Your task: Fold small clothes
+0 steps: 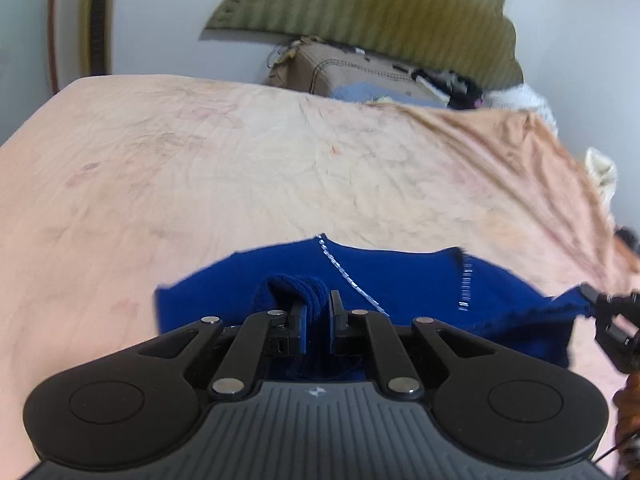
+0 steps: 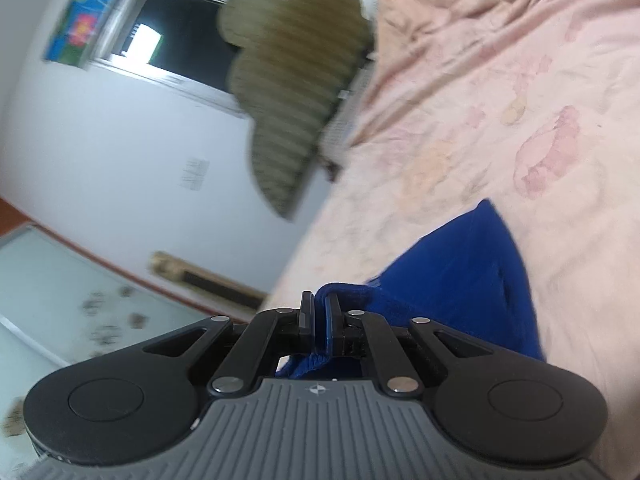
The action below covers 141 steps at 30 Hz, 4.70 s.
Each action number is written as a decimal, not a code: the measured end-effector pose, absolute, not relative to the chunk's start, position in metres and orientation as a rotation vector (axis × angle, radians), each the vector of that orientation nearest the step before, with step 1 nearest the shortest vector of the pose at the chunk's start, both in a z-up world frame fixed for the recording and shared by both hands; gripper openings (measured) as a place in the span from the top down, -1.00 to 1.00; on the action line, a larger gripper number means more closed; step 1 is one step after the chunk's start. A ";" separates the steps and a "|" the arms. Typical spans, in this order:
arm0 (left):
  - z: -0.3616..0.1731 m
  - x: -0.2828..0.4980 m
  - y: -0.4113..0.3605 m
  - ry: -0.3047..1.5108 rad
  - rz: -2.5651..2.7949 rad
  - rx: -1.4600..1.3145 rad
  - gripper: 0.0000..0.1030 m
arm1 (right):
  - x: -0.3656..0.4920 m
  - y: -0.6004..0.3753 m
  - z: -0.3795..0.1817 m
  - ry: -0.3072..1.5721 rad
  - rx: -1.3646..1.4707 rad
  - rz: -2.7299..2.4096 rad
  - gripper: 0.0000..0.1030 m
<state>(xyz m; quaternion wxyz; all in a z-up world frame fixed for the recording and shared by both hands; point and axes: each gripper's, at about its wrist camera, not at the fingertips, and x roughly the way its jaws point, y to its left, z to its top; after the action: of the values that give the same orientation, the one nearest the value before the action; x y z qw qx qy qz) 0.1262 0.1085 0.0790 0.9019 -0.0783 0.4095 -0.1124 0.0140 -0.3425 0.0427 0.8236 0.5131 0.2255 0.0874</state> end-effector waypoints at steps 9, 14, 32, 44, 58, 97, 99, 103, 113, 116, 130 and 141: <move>0.051 0.153 0.126 0.860 -0.126 -0.139 -0.35 | 0.085 -0.341 -0.011 0.619 1.022 -0.031 0.10; 0.062 0.131 0.150 0.753 -0.044 -0.079 -0.50 | 0.062 -0.333 0.022 0.488 0.795 -0.082 -0.26; 0.031 0.089 0.134 0.814 -0.187 0.052 -0.50 | 0.123 -0.267 0.023 0.695 0.215 -0.057 0.85; 0.029 0.024 0.164 0.835 -0.364 -0.115 -0.48 | 0.024 -0.297 0.051 0.603 0.367 -0.084 -0.05; 0.017 0.001 0.154 0.831 -0.398 -0.080 0.46 | -0.071 -0.296 0.017 0.716 0.465 0.013 0.13; 0.057 0.066 0.103 0.683 -0.386 0.258 0.20 | -0.002 -0.261 0.046 0.650 0.233 -0.030 0.07; 0.046 0.077 0.081 0.649 -0.360 0.337 0.20 | 0.021 -0.250 0.041 0.663 0.227 0.004 0.07; 0.028 0.099 0.061 0.621 -0.269 0.414 0.20 | 0.062 -0.226 0.029 0.689 0.128 0.017 0.08; 0.032 0.129 0.111 0.632 -0.324 0.200 -0.36 | 0.104 -0.253 0.015 0.743 0.133 -0.012 -0.51; 0.030 0.134 0.102 0.654 -0.381 0.232 -0.28 | 0.103 -0.251 0.012 0.740 0.160 0.040 0.18; 0.021 0.163 0.098 0.692 -0.245 0.169 0.91 | 0.107 -0.258 0.030 0.603 0.190 -0.035 0.87; 0.033 0.152 0.106 0.701 -0.129 0.187 0.36 | 0.106 -0.245 0.030 0.580 0.071 -0.203 0.02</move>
<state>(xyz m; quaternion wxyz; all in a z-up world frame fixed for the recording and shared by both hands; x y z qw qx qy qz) 0.1520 0.1062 0.0327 0.9329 0.0915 0.3425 -0.0630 0.1056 -0.2449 0.0299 0.9525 0.0351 0.2855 -0.0996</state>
